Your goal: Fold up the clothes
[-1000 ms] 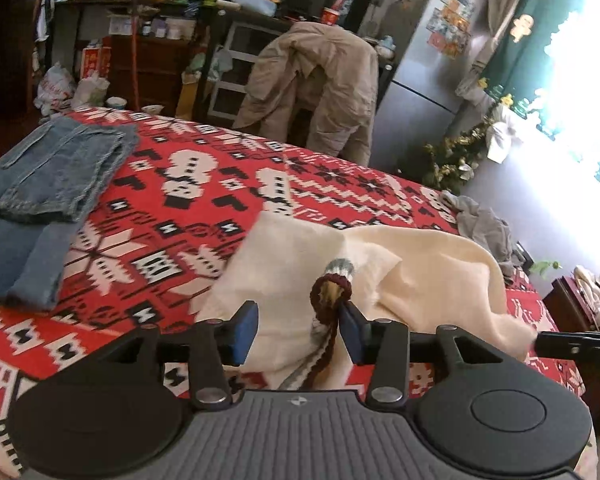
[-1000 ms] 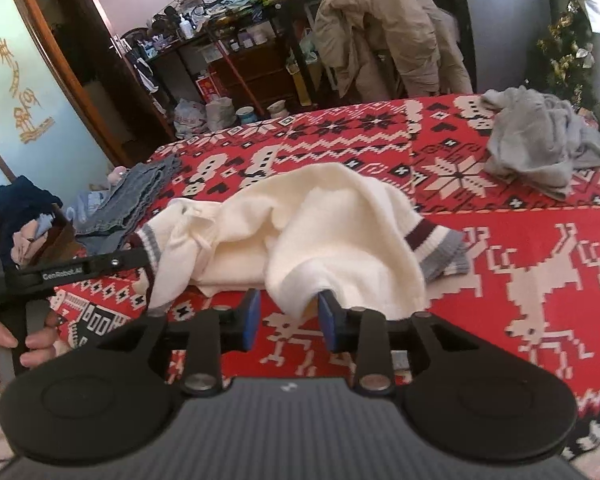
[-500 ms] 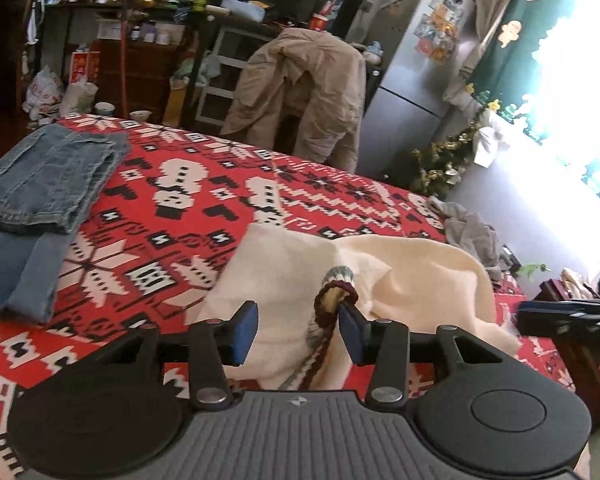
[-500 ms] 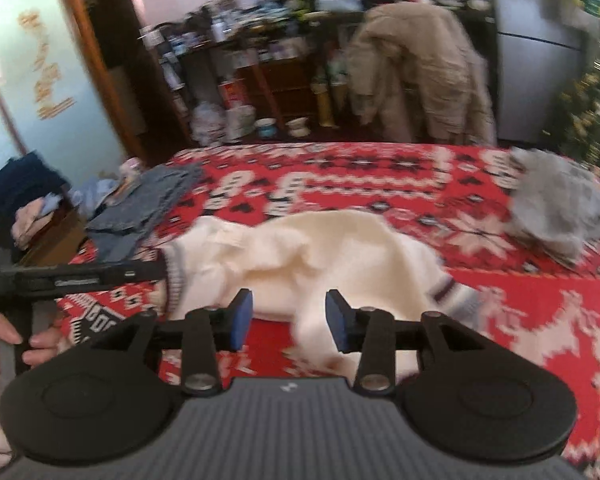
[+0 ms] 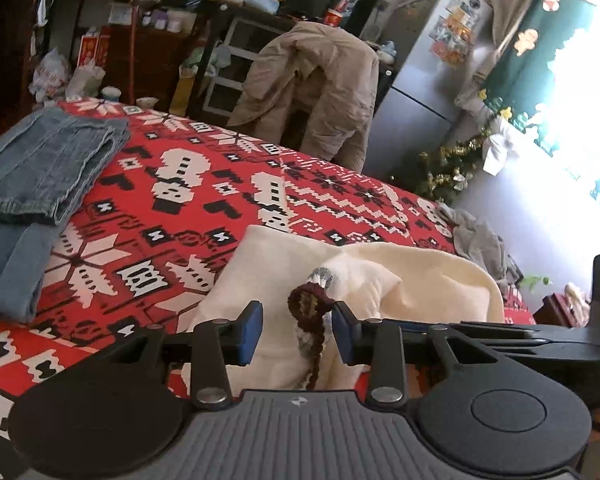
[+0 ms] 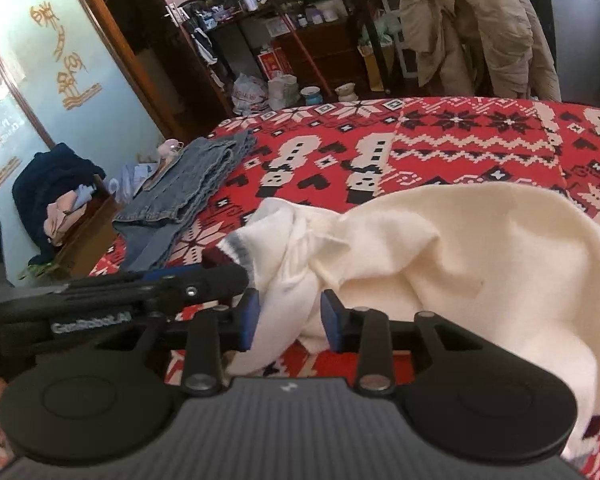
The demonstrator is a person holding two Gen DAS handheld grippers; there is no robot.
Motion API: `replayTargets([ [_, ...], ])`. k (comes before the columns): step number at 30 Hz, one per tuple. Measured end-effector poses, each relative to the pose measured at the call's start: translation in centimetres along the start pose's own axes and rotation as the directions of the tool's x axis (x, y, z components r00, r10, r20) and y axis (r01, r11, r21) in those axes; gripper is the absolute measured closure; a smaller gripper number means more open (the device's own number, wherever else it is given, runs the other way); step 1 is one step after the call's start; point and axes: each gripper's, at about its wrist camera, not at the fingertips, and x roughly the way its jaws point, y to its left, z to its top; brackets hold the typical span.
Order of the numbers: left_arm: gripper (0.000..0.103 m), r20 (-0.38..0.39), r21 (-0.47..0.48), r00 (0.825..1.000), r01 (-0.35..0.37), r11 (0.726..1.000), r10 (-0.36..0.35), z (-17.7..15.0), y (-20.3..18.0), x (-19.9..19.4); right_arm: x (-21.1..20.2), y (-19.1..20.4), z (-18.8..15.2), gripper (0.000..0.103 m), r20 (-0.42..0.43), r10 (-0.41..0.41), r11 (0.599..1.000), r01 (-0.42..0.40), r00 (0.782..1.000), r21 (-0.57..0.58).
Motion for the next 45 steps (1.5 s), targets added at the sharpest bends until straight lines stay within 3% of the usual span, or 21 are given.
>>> replayTargets([
  [2,0.084,0.005,0.01,1.0,-0.012,1.0,0.012,0.0,0.1,0.0,0.7,0.0,0.0,0.07,-0.013,-0.007,1.0,0.007,1.0,0.003],
  [5,0.085,-0.001,0.007,1.0,0.02,1.0,-0.02,-0.1,0.2,0.1,1.9,0.1,0.1,0.075,-0.033,-0.005,1.0,0.005,0.999,0.008],
  [7,0.083,-0.011,-0.003,0.998,0.054,0.999,-0.054,-0.1,0.2,0.2,2.4,0.2,-0.1,0.074,-0.042,-0.001,1.0,0.002,0.999,0.015],
  [9,0.07,-0.016,-0.003,0.998,0.064,0.998,-0.064,-0.1,0.1,0.3,3.0,0.2,-0.2,0.075,-0.036,-0.018,1.0,0.018,0.999,0.012],
  [11,0.068,-0.024,0.002,0.998,0.061,0.998,-0.061,-0.1,0.0,0.7,3.3,0.4,-0.3,0.088,-0.026,-0.04,0.999,0.04,0.999,-0.001],
  [13,0.075,-0.029,0.003,0.997,0.07,0.998,-0.07,0.0,-0.2,0.9,2.9,0.5,-0.5,0.091,-0.012,-0.054,0.998,0.054,0.998,-0.012],
  [14,0.095,-0.023,0.005,0.997,0.075,0.997,-0.075,0.0,-0.4,0.9,2.7,0.5,-0.6,0.091,-0.007,-0.056,0.998,0.056,0.998,-0.013],
  [18,0.097,0.039,0.027,0.998,0.042,0.999,-0.043,0.7,-0.9,-0.3,1.3,0.1,-0.4,0.093,0.02,-0.053,0.999,0.053,0.998,0.006],
  [24,0.097,0.155,0.044,0.988,-0.029,0.999,0.022,2.8,-0.7,-3.6,-3.1,-2.2,1.2,0.094,0.126,-0.09,0.995,0.083,0.988,0.061],
  [33,0.097,0.257,0.041,0.966,0.022,0.999,-0.032,5.2,-2.6,-6.8,-11.3,-5.5,3.8,0.095,0.33,-0.109,0.983,0.052,0.938,0.178],
  [41,0.098,0.267,0.066,0.962,0.039,0.997,-0.055,9.7,-4.3,-3.7,-17.7,-4.3,7.1,0.095,0.482,-0.117,0.991,0.071,0.868,0.113],
  [45,0.098,0.272,0.078,0.96,0.047,0.996,-0.067,12.0,-5.2,-2.1,-18.0,-4.6,9.7,0.095,0.486,-0.135,0.991,0.107,0.863,0.084],
])
